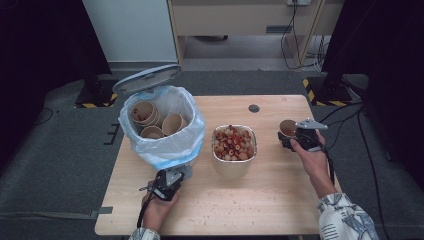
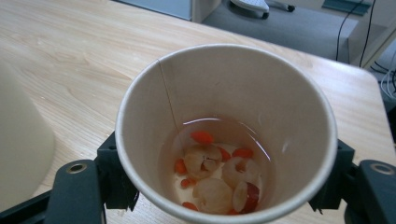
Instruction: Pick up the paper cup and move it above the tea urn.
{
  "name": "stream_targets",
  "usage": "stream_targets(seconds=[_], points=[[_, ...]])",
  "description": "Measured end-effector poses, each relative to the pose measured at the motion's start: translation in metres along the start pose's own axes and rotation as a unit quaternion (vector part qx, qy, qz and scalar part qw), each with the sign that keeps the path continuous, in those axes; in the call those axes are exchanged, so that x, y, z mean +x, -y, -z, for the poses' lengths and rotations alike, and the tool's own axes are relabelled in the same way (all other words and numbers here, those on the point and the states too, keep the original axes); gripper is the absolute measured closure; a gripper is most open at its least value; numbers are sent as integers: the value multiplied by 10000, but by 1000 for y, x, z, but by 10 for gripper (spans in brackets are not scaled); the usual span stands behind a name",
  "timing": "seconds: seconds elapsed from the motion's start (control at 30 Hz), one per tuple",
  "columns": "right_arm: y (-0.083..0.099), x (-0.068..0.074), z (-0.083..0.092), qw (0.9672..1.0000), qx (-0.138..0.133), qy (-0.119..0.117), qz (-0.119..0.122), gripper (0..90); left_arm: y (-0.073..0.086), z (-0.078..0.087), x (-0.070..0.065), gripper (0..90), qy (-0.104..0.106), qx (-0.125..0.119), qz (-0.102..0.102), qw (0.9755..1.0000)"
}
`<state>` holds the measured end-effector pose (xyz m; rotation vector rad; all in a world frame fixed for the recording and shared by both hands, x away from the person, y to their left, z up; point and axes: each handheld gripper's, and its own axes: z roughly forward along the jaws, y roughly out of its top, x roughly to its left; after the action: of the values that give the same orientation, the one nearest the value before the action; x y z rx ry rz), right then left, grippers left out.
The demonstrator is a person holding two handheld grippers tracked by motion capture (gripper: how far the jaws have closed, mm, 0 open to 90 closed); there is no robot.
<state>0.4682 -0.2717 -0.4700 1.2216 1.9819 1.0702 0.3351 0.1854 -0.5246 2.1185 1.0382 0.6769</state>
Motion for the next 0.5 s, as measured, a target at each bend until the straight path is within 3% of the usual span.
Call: stream_targets(seconds=[0.1,0.5], points=[[-12,0,9,9998,-17,-58,202,280,0,0,0,899,3,-8,4,10000],[-46,6,30,9986,-133,-218,460,280,1,0,0,899,20,-14,18,10000]])
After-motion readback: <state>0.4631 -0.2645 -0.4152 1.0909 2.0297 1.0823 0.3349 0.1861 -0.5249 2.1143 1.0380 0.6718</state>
